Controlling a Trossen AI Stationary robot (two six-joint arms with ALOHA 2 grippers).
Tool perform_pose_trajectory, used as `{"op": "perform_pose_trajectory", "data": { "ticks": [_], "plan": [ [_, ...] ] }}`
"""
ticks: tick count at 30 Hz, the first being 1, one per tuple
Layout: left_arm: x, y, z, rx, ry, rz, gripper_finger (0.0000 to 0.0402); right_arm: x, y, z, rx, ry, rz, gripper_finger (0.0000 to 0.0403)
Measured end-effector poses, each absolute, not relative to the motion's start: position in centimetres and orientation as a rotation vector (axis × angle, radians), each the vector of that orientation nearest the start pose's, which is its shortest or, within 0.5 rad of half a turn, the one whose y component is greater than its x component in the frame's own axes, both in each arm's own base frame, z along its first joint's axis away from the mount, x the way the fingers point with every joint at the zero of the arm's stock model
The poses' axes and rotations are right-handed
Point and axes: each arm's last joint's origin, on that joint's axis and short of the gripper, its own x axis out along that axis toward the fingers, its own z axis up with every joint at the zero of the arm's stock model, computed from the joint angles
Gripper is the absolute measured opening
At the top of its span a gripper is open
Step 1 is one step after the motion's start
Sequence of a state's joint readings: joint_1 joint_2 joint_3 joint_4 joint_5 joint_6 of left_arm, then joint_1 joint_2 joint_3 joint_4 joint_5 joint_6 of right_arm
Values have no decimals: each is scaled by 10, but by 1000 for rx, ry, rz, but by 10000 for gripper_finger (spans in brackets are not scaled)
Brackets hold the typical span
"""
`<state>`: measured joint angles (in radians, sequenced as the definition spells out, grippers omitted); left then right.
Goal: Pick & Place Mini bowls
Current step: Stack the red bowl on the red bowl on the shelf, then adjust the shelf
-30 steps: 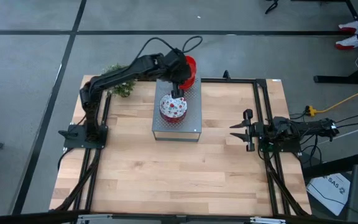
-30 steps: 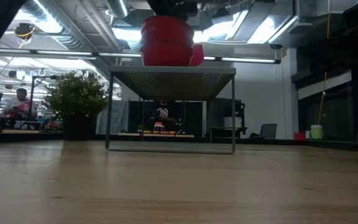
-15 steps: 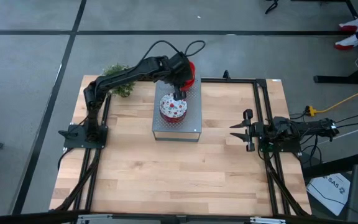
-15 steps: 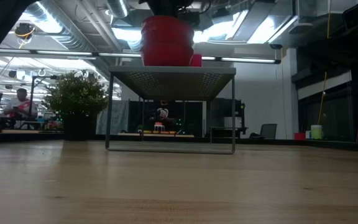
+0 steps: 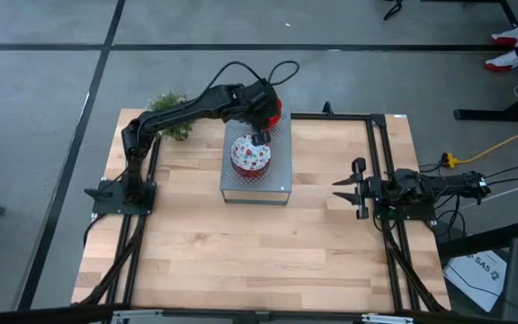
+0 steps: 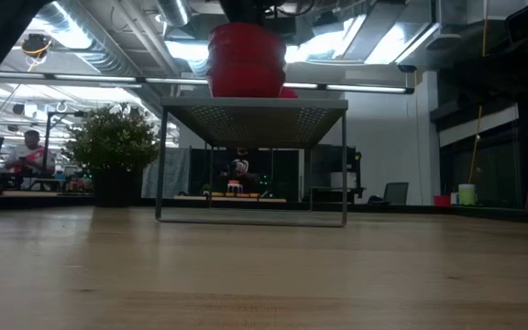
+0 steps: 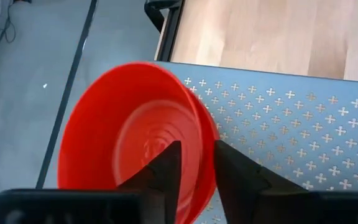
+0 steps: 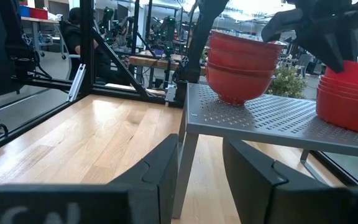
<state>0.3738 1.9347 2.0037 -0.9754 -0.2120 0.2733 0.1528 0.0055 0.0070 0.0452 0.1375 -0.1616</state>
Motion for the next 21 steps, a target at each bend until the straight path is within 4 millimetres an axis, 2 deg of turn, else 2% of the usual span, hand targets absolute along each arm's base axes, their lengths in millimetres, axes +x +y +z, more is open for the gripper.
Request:
{"op": "perform_pose_trajectory", "data": {
  "ticks": [5,12,19,21],
  "plan": [
    [387,147,357,188,939,398,115,97,11,170,-155,-47,12,127],
    [385,129,394,207,815,369,131,97,11,170,-155,-47,11,127],
    [378,95,433,197,691,323,128,97,11,170,-155,-47,12,127],
    [373,81,437,175,695,264,128,97,11,170,-155,-47,11,127]
  ]
}}
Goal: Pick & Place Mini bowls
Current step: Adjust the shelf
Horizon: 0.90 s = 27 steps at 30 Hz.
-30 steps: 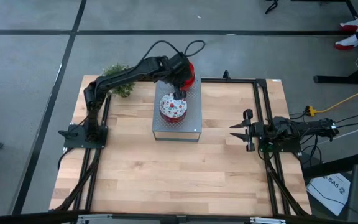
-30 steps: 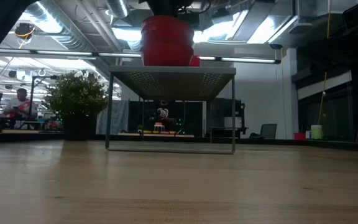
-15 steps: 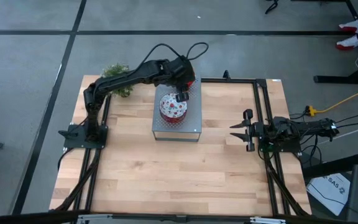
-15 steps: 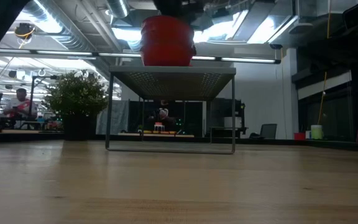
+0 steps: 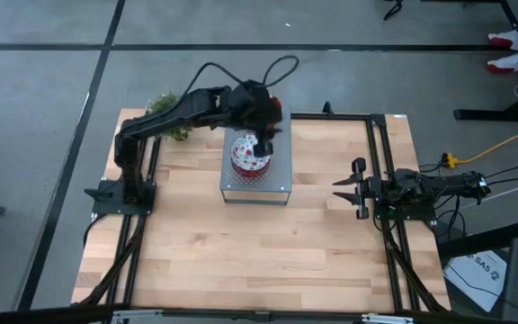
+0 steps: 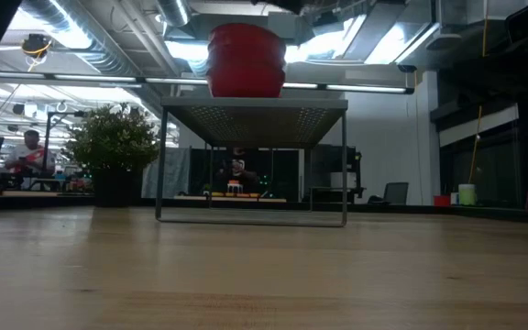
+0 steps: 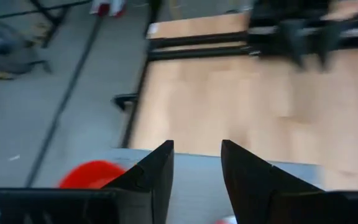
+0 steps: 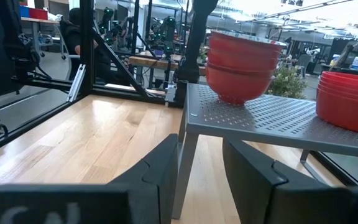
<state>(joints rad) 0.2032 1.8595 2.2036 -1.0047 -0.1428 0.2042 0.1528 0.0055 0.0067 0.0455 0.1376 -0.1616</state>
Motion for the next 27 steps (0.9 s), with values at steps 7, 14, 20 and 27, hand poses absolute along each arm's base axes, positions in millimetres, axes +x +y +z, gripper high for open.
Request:
{"op": "perform_pose_trajectory", "data": {
  "ticks": [7,14,20,27],
  "plan": [
    [376,16,420,130,786,82,131,97,11,170,-155,-47,11,127],
    [392,-54,352,132,851,124,131,97,11,170,-155,-47,12,127],
    [371,-73,306,-9,799,4,128,97,11,170,-155,-47,11,127],
    [310,-58,279,-87,678,144,131,97,11,170,-155,-47,11,127]
  ]
}}
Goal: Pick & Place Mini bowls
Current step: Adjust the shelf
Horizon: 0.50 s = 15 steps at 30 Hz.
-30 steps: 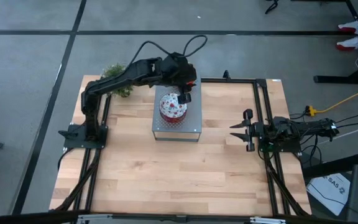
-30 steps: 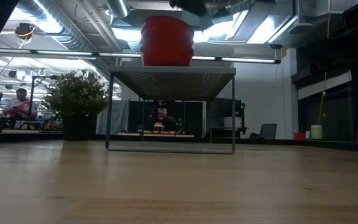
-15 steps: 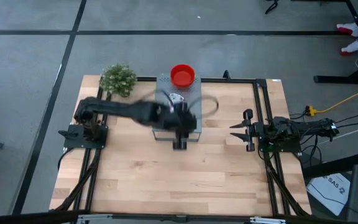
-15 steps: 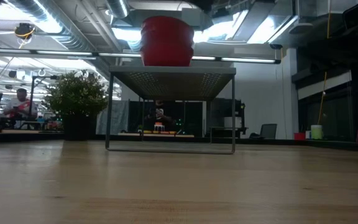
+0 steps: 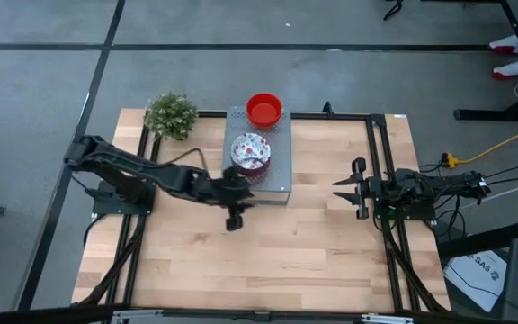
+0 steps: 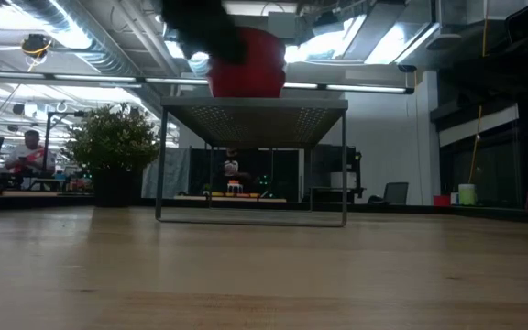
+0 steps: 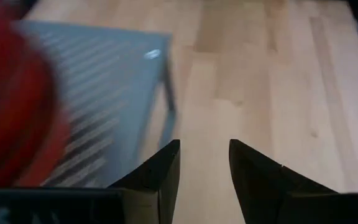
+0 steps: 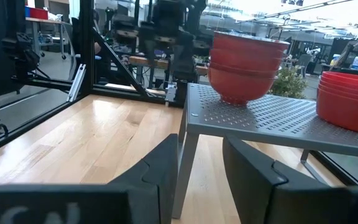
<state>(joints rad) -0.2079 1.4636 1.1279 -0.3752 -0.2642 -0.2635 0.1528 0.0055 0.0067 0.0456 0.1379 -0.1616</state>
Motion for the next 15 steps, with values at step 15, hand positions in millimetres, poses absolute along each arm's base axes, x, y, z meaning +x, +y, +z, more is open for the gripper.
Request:
{"op": "perform_pose_trajectory", "data": {
  "ticks": [15],
  "plan": [
    [194,-22,224,-213,575,263,128,97,11,170,-155,-47,12,127]
  ]
}}
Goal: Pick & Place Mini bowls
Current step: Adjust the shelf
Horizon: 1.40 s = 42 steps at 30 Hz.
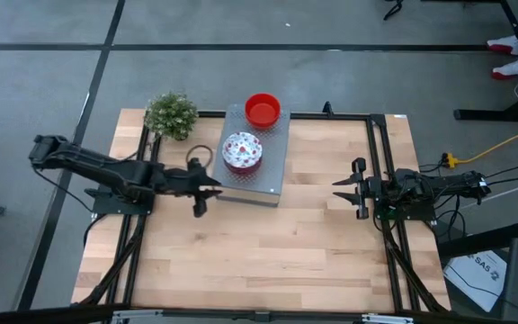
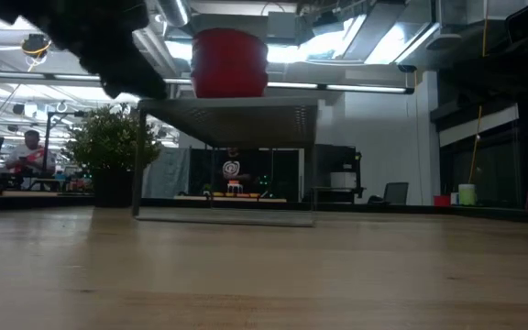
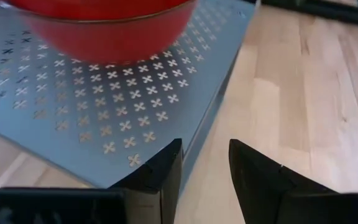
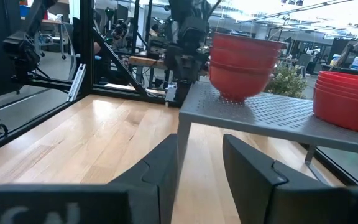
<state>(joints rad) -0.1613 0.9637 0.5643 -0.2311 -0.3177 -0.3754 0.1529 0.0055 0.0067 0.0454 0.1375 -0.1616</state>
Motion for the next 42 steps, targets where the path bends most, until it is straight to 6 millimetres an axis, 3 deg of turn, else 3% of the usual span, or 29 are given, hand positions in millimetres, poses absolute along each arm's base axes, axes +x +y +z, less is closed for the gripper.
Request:
{"op": "perform_pose_trajectory", "data": {
  "ticks": [5,13,17,24,33,42],
  "plan": [
    [174,-13,211,-217,474,338,127,97,11,170,-155,-47,11,127],
    [159,2,198,-315,342,397,127,97,11,170,-155,-47,12,127],
    [153,8,190,-247,318,403,128,97,11,170,-155,-47,12,127],
    [146,18,177,-116,255,606,126,97,11,170,-155,-47,11,127],
    [138,22,164,-100,167,642,132,97,11,170,-155,-47,12,127],
    [135,18,168,-90,136,630,132,97,11,170,-155,-47,12,127]
  ]
}}
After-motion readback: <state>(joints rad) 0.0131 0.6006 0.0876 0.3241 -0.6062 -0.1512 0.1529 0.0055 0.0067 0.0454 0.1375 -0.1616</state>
